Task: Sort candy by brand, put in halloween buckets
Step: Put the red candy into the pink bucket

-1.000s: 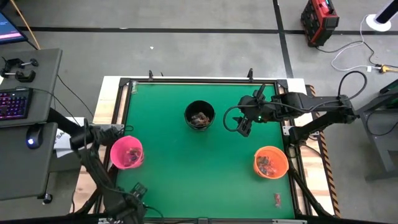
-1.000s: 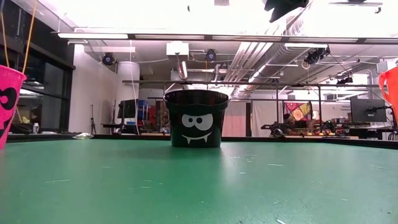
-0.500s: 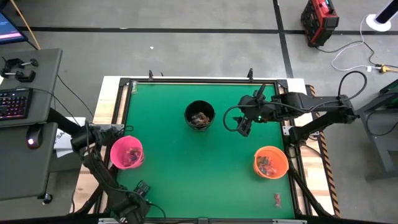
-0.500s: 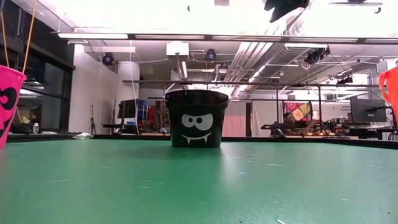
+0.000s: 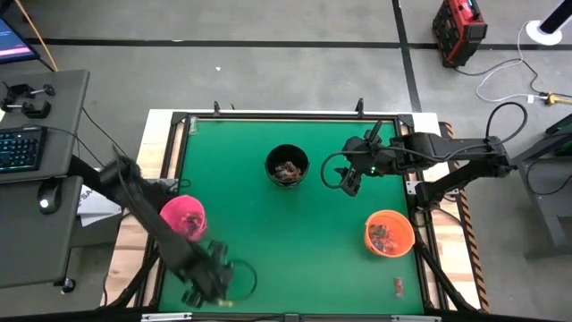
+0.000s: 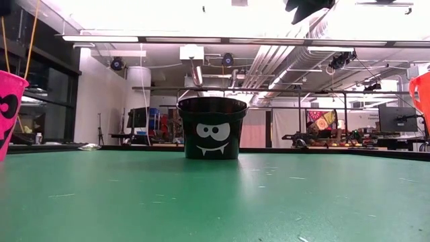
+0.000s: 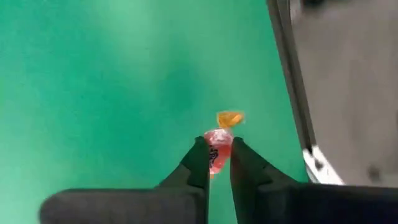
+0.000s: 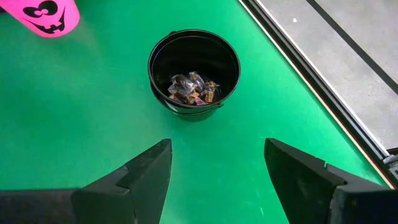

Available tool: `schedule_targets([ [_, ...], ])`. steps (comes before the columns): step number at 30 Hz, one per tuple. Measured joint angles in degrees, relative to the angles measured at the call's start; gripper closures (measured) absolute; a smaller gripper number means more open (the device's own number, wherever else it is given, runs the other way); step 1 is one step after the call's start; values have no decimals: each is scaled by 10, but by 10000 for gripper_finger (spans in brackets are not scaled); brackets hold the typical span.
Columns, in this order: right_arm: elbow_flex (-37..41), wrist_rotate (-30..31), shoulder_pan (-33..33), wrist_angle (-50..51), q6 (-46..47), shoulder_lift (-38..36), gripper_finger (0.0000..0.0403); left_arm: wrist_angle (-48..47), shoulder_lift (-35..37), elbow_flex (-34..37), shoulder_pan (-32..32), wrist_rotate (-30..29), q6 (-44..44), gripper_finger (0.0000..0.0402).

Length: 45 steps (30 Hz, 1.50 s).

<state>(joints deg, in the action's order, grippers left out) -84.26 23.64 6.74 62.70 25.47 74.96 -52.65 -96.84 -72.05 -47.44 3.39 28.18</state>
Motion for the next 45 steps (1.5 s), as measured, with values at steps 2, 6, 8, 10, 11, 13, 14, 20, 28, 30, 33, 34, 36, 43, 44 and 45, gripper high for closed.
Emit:
schedule_targets([
  [2,0,0,0,0,0,0,153,-6,60,0,32,-53,-1,396],
  [6,0,0,0,0,0,0,153,-21,174,-1,112,-220,9,399],
  [8,0,0,0,0,0,0,153,-58,226,-1,150,-299,49,399],
  [10,0,0,0,0,0,0,153,-100,271,-1,180,-324,100,400],
  [11,0,0,0,0,0,0,153,-121,289,-1,191,-322,124,400],
  [13,0,0,0,3,0,0,153,-160,317,-1,201,-311,156,400],
  [14,0,0,0,5,0,0,153,-177,325,-1,200,-310,169,400],
  [20,0,1,0,3,-12,0,153,-199,324,-1,184,-313,186,401],
  [28,0,2,0,2,-3,0,153,-140,198,0,221,-265,69,378],
  [30,0,2,0,1,0,0,153,-125,148,0,236,-231,-8,353],
  [33,0,2,0,-1,2,0,153,-111,79,0,263,-194,-106,308],
  [34,0,2,0,-2,4,0,153,-105,57,0,275,-176,-128,293],
  [36,0,2,0,-2,12,0,153,-91,19,0,299,-118,-172,264],
  [43,0,3,0,-13,46,4,153,13,-15,57,356,-110,-268,198],
  [44,0,3,0,-13,47,7,153,27,-12,68,363,-108,-268,194],
  [45,0,3,0,-13,47,9,153,39,-8,78,370,-96,-268,191],
])
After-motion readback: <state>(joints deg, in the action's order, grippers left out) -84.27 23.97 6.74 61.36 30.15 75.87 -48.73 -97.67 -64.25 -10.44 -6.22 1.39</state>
